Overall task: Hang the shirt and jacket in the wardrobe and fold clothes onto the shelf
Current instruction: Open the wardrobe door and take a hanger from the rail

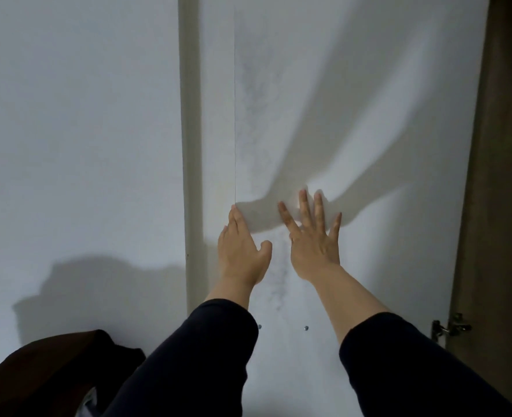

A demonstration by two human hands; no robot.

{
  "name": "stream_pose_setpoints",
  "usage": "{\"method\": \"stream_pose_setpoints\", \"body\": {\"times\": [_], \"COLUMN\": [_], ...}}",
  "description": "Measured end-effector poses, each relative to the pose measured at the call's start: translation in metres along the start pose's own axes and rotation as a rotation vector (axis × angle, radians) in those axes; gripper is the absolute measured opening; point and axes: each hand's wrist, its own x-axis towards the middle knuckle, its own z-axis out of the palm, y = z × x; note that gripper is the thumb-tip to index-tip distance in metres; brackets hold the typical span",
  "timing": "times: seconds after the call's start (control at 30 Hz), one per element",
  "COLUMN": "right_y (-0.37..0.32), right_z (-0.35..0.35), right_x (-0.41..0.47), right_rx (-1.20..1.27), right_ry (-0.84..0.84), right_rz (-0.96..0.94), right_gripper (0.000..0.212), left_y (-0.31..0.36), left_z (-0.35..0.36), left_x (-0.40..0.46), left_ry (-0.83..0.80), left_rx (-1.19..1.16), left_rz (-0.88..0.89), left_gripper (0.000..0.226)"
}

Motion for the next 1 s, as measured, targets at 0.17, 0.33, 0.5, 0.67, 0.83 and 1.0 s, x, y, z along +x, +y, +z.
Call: {"method": "stream_pose_setpoints", "body": {"times": [0.17, 0.33, 0.5, 0.67, 0.83, 1.0], "right_y": [0.01, 0.032, 0.089, 0.158, 0.219, 0.277], "right_z": [0.016, 0.02, 0.007, -0.035, -0.072, -0.097], "right_x": [0.011, 0.012, -0.001, -0.03, -0.061, -0.073], "right_rx": [-0.088, -0.156, -0.205, -0.233, -0.26, -0.159], "right_ry": [0.054, 0.075, 0.018, -0.073, -0.066, -0.082], "right_rz": [-0.01, -0.022, 0.121, 0.288, 0.489, 0.626], "right_gripper": [0.097, 0.091, 0.09, 0.069, 0.06, 0.058], "left_y": [-0.008, -0.003, 0.026, 0.092, 0.171, 0.241], "left_z": [0.008, 0.023, 0.04, 0.066, 0.092, 0.125], "left_x": [0.012, 0.016, 0.017, 0.028, 0.023, 0.026], "left_ry": [-0.007, -0.012, 0.029, -0.021, -0.285, -0.25], "left_rx": [0.001, 0.152, 0.377, 0.309, 0.258, 0.102], "left_rz": [0.009, 0.024, 0.328, 0.568, 0.829, 0.862], "left_gripper": [0.088, 0.086, 0.074, 0.069, 0.07, 0.072]}}
